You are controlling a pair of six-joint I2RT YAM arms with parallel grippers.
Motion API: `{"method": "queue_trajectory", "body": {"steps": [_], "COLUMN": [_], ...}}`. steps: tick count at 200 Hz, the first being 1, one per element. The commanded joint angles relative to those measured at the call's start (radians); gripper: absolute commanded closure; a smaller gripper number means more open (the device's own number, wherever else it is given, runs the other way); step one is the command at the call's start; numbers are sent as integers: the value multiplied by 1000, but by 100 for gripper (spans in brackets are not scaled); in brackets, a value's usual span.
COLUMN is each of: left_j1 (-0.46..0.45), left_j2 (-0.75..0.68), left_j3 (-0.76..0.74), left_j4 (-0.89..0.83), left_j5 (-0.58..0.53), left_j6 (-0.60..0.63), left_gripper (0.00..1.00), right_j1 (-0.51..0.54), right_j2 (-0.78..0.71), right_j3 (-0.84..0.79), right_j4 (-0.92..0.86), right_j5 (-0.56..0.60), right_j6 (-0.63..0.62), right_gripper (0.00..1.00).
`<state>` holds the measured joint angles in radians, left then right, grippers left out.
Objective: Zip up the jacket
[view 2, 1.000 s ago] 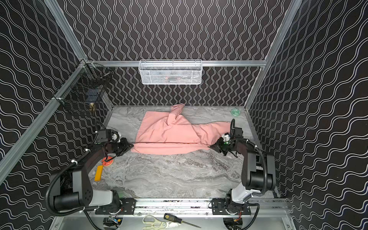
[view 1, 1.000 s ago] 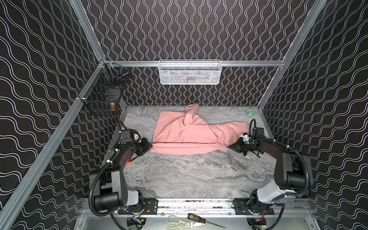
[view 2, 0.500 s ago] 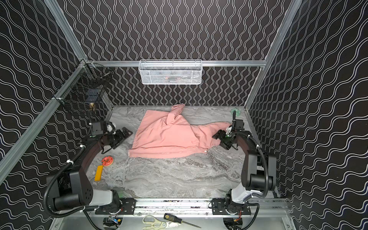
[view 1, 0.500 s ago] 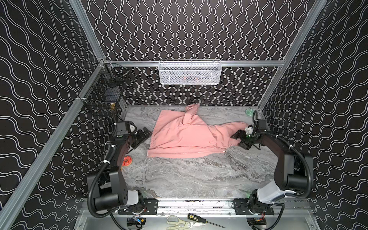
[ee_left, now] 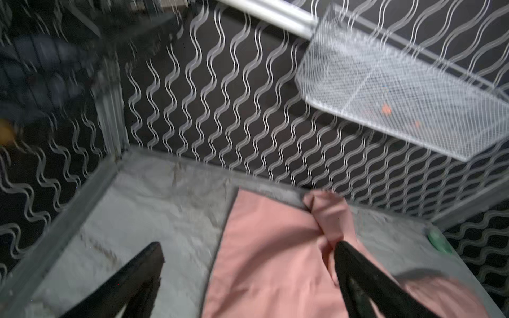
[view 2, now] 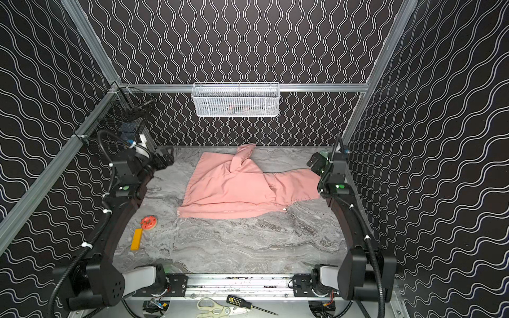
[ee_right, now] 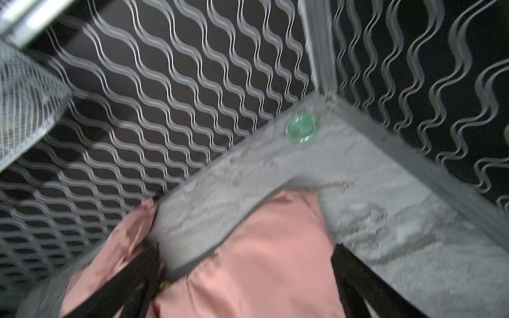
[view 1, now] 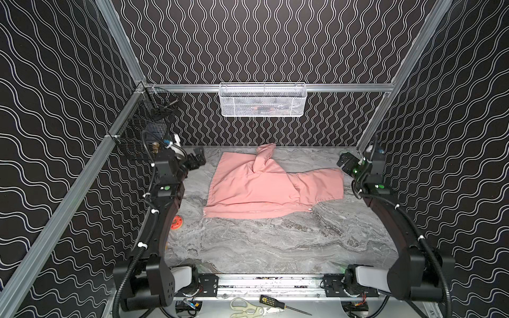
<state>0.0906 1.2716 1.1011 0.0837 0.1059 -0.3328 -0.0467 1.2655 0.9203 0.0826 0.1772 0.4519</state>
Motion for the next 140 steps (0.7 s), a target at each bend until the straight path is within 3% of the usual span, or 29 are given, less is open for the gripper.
{"method": "queue_trajectory", "body": {"steps": [1, 11, 26, 37, 46, 61, 100, 115, 140], "left_j1": [-1, 4, 5, 12, 12, -7, -69, -70, -69], "left_j2": [64, 91, 132, 156, 156, 109, -10, 0, 137], "left_j3": [72, 26, -126, -215, -247, -341, -670, -761, -806], "left_j4": [27, 174, 513, 707, 685, 578, 502, 568, 808], "left_j5": [-254, -263, -194, -105, -75, -105, -304, -344, -305], "left_j6": [-45, -14, 90, 151, 183, 216, 281, 273, 290], "left_gripper": [4, 11, 23, 14, 2, 1, 1, 1, 1], "right_j1": [-31, -39, -42, -42, -42, -42, -43, -42, -41], "right_j2": [-39, -27, 11, 26, 24, 3, -2, 27, 127], "right_j3": [-135, -149, -120, -133, -189, -306, -501, -556, -595], "right_j4": [452, 501, 400, 341, 356, 410, 452, 553, 822], "right_j5": [103, 102, 95, 105, 120, 151, 185, 164, 62], "right_j6": [-99, -131, -158, -164, -173, -182, -235, -266, -318], "right_gripper": [1, 1, 1, 1, 1, 1, 1, 1, 1]}}
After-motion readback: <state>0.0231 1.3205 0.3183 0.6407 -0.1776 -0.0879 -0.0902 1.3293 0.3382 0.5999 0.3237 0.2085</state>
